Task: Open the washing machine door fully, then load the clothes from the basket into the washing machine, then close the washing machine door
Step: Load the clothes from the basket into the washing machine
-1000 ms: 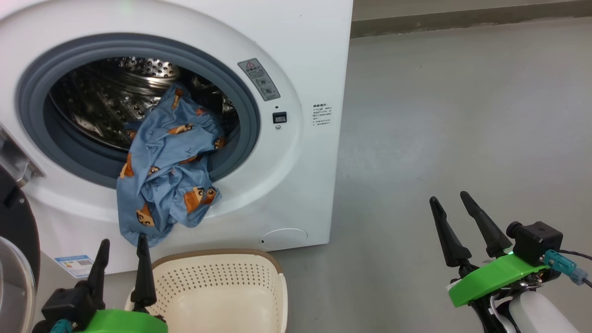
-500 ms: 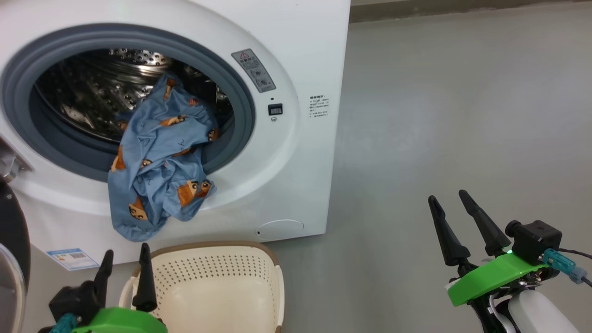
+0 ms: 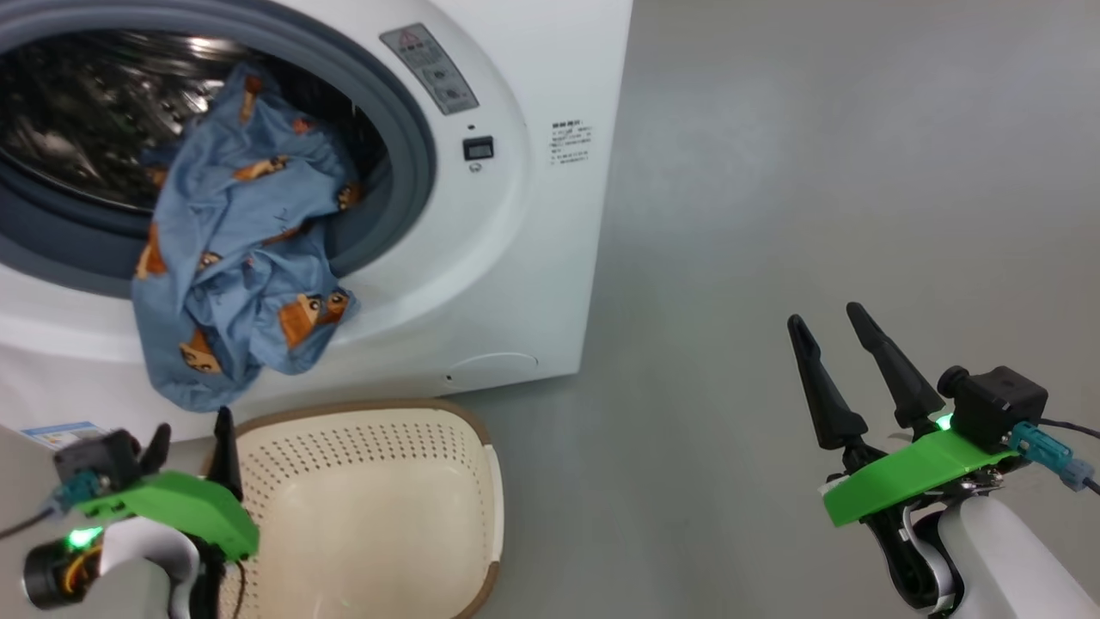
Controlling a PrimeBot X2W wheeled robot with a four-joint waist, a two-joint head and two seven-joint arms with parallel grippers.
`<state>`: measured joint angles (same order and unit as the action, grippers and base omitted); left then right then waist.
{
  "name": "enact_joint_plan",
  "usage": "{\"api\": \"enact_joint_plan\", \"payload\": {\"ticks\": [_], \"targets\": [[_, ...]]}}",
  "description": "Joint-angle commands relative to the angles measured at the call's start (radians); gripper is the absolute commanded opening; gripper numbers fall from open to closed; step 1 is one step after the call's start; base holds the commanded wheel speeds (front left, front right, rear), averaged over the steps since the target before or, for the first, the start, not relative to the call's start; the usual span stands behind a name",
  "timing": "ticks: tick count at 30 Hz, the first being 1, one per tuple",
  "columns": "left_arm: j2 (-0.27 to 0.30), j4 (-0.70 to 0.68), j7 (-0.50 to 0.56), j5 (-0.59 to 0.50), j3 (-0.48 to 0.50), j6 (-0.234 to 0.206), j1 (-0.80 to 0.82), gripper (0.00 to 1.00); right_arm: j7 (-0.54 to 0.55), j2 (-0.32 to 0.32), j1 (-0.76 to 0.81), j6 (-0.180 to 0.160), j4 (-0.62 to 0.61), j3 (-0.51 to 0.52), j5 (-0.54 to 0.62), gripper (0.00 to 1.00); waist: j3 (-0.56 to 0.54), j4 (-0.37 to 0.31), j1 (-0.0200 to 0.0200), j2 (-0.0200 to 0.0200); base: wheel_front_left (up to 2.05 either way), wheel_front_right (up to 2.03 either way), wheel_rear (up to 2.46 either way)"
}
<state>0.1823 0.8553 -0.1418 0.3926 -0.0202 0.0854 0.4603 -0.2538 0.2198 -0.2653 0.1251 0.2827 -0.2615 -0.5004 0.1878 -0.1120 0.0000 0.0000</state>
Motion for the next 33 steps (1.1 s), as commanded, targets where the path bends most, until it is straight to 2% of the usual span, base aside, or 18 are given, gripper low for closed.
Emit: {"api": "enact_joint_plan", "payload": {"ticks": [1, 7, 17, 25, 33], "targets": [[0.048, 0.021, -0.01, 0.009, 0.034, 0.007, 0.057, 1.0, -0.008, 0.002, -0.028, 0.006, -0.028, -0.017, 0.009, 1.0, 0.061, -0.041, 0.0, 0.0, 0.0, 0.0, 0.0], [0.089, 0.158, -0.026, 0.016, 0.036, 0.017, 0.169, 1.0, -0.008, -0.008, -0.051, 0.006, -0.044, -0.008, 0.023, 1.0, 0.131, -0.078, 0.0, 0.0, 0.0, 0.0, 0.0], [0.191, 0.348, -0.053, 0.029, 0.043, 0.026, 0.325, 1.0, -0.008, -0.048, -0.075, 0.006, -0.074, 0.01, 0.046, 1.0, 0.248, -0.158, 0.0, 0.0, 0.0, 0.0, 0.0], [0.223, 0.382, -0.085, 0.028, 0.034, 0.029, 0.38, 1.0, -0.008, -0.063, -0.082, 0.006, -0.088, 0.019, 0.053, 1.0, 0.292, -0.183, 0.0, 0.0, 0.0, 0.0, 0.0], [0.229, 0.335, -0.119, 0.016, 0.036, 0.007, 0.402, 1.0, -0.008, -0.07, -0.083, 0.006, -0.089, 0.027, 0.063, 1.0, 0.3, -0.18, 0.0, 0.0, 0.0, 0.0, 0.0]]}}
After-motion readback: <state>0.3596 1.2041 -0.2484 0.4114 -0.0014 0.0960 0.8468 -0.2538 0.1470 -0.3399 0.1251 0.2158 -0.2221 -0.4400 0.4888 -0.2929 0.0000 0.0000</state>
